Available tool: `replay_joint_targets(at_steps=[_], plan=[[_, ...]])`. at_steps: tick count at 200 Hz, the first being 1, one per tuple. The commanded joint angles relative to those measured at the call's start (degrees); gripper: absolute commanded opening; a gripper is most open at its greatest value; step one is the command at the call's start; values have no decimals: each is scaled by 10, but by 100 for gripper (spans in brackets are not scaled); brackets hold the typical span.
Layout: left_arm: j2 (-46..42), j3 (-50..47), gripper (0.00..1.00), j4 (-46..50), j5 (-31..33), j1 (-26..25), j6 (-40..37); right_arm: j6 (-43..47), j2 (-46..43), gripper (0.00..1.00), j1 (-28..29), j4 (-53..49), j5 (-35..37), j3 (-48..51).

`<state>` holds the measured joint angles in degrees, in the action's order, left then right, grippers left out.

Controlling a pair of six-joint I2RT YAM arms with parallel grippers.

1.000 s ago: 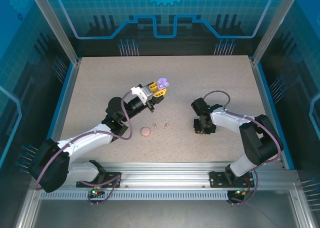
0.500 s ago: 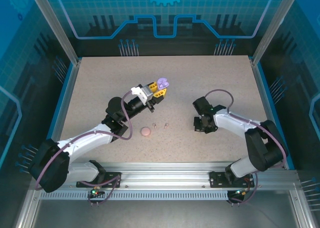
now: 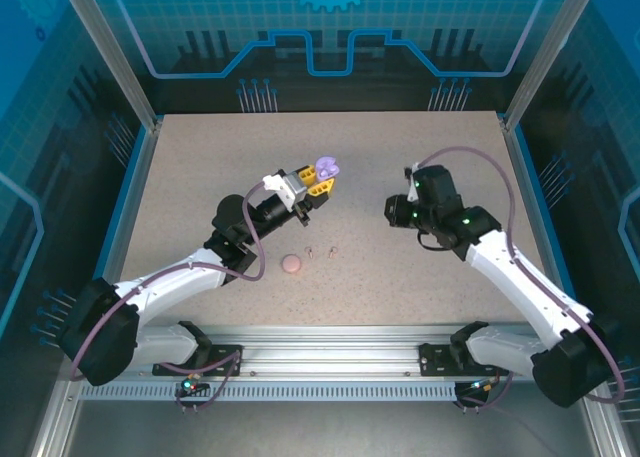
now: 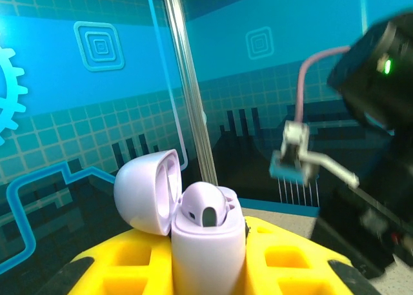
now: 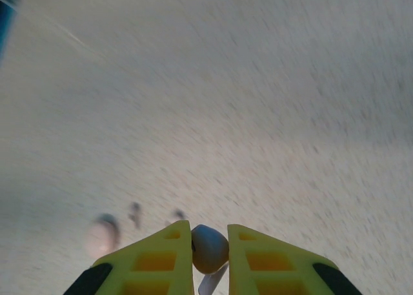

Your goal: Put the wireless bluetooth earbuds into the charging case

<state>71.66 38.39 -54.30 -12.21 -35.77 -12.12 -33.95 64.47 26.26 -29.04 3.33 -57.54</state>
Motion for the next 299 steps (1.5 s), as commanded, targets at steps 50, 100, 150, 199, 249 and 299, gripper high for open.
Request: replay_joint_targets(at_steps=[50, 100, 150, 199, 249, 299], plan=[[2, 12, 0, -15, -3, -11, 7, 89, -28, 17, 67, 124, -27, -125], [14, 14, 0, -24, -3, -12, 17, 138, -17, 17, 116, 217, -29, -137], [16, 16, 0, -24, -1, -13, 20, 186, -12, 17, 151, 267, -26, -120], [16, 21, 0, -26, -2, -13, 25, 222, -6, 17, 168, 282, 1, -103], [15, 23, 0, -24, -3, -14, 26, 220, 5, 16, 168, 283, 6, -91], [13, 26, 0, -22, -2, -14, 23, 212, 7, 16, 168, 285, 7, -73]])
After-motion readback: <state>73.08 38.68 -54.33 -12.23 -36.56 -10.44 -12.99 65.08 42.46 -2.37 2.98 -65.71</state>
